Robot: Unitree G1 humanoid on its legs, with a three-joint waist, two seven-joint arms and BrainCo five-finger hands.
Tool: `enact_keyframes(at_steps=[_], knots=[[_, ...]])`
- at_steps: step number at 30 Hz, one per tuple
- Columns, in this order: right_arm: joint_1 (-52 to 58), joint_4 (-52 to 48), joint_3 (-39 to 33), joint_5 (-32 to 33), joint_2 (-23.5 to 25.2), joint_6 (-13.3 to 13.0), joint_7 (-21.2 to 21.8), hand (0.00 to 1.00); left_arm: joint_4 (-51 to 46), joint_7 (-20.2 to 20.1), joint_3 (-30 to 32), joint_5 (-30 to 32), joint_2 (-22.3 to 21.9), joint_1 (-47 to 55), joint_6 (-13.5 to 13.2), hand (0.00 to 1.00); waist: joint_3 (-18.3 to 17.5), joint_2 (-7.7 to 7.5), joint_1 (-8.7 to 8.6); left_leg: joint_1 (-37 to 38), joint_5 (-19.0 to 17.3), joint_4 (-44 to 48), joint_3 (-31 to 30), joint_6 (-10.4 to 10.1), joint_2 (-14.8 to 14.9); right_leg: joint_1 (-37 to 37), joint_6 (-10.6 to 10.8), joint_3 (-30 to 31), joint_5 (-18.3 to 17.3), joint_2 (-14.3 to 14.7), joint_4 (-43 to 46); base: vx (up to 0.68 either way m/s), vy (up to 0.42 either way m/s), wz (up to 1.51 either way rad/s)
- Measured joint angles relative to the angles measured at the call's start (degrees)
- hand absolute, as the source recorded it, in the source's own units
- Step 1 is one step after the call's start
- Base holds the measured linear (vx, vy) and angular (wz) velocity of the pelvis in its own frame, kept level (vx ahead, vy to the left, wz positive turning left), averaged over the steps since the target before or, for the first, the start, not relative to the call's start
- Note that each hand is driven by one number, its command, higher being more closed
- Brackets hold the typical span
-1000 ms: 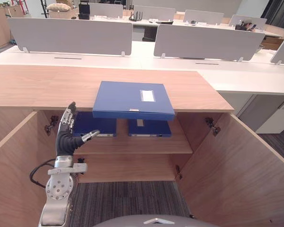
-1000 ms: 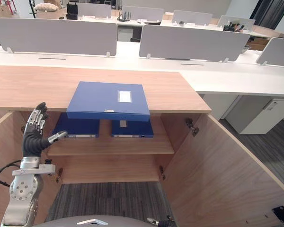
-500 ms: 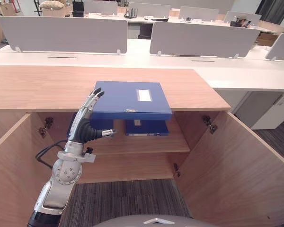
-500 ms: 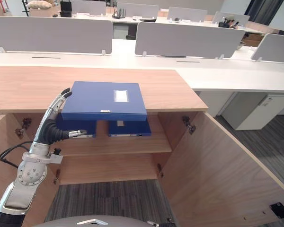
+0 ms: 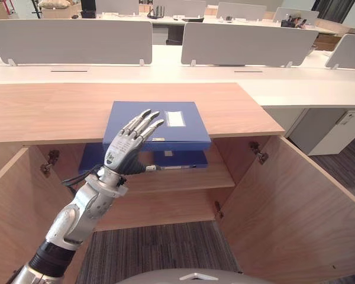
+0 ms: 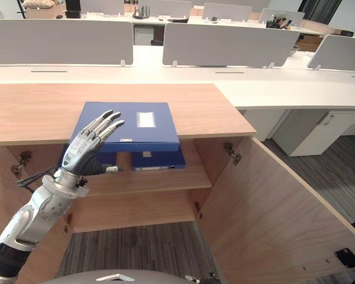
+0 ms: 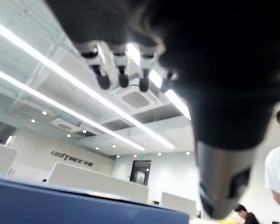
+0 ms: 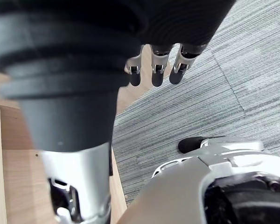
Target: Walk over to the cabinet, pick up the folder, carry it to the office cabinet, place the folder inside the office cabinet, then close the office cabinet door
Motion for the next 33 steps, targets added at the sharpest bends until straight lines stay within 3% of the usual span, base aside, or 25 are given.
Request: enact_keyframes(at_steps=[13,33], knots=[[0.03,0.02,-2.08,2.22,0.09,0.55,-0.01,0.0,7.06,1.95,-0.06,8.23,-0.46,-2.21,4.55,0.0,0.22,0.34,-0.68,-0.06,-0.51,0.33,0.8,0.48,-0.01,0.25,-0.13,0.21,0.11,0.18,-1.46,0.0,-0.001,-0.01],[0.13,0.0,-4.63,3.8,0.12,0.67,-0.03,0.0,13.69,1.79,-1.06,12.04,-2.02,-4.71,6.78,0.0,0.71,0.88,-1.82,0.1,-0.68,0.32,1.36,0.41,0.07,0.28,-0.38,0.45,0.31,0.24,-1.78,0.0,-0.003,0.0]])
